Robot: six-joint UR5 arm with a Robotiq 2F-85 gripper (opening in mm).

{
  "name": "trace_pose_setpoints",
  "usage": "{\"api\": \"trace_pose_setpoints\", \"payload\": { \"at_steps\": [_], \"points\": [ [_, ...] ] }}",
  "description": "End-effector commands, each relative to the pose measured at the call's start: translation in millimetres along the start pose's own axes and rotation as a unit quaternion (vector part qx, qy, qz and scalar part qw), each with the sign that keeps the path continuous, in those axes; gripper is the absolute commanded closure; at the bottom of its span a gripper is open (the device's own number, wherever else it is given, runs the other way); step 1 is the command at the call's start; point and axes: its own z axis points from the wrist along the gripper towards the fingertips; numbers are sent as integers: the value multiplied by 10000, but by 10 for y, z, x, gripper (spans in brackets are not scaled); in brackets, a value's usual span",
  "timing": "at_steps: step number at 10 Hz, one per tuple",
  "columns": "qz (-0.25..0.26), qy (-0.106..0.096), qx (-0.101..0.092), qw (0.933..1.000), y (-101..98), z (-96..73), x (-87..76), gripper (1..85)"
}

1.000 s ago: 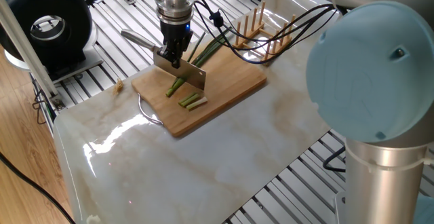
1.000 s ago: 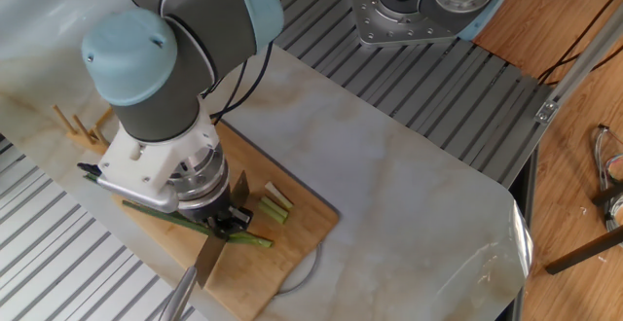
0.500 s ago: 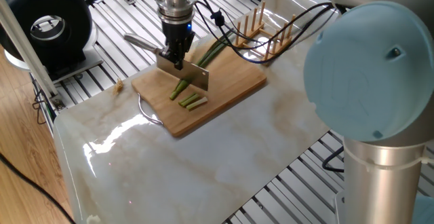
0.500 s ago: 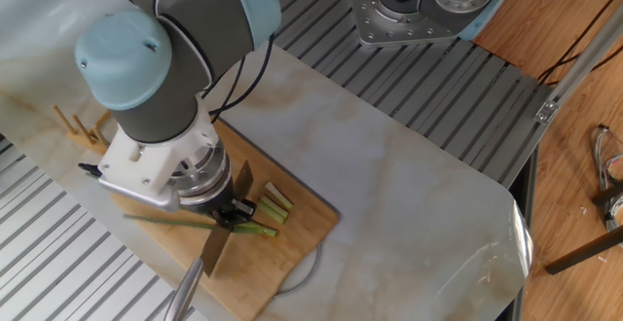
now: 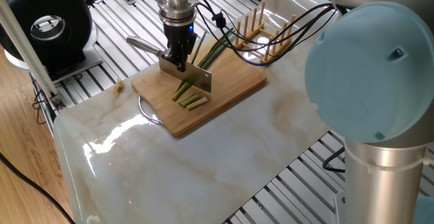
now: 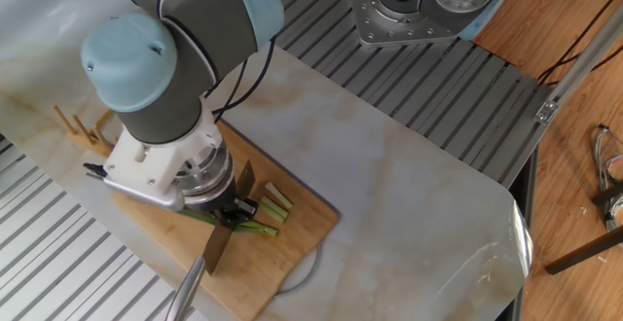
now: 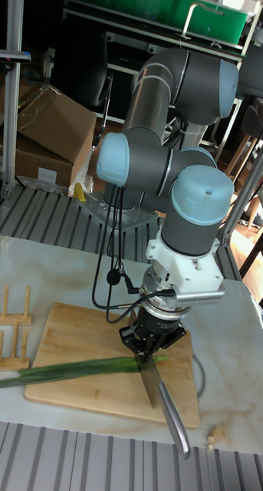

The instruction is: Chop the green garlic

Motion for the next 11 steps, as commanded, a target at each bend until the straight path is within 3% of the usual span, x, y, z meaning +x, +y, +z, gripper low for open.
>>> {"api": "trace_pose_setpoints", "payload": {
  "at_steps": [1,3,7,11],
  "points": [
    [-41,-30,-65,10000,-8,-27,29,843],
    [-71,6,-77,9999,-6,-90,56,843],
    [-33,-67,-54,10000,43,4,-6,843],
    [-162,-190,-206,9995,0,-89,-26,843]
  ]
}}
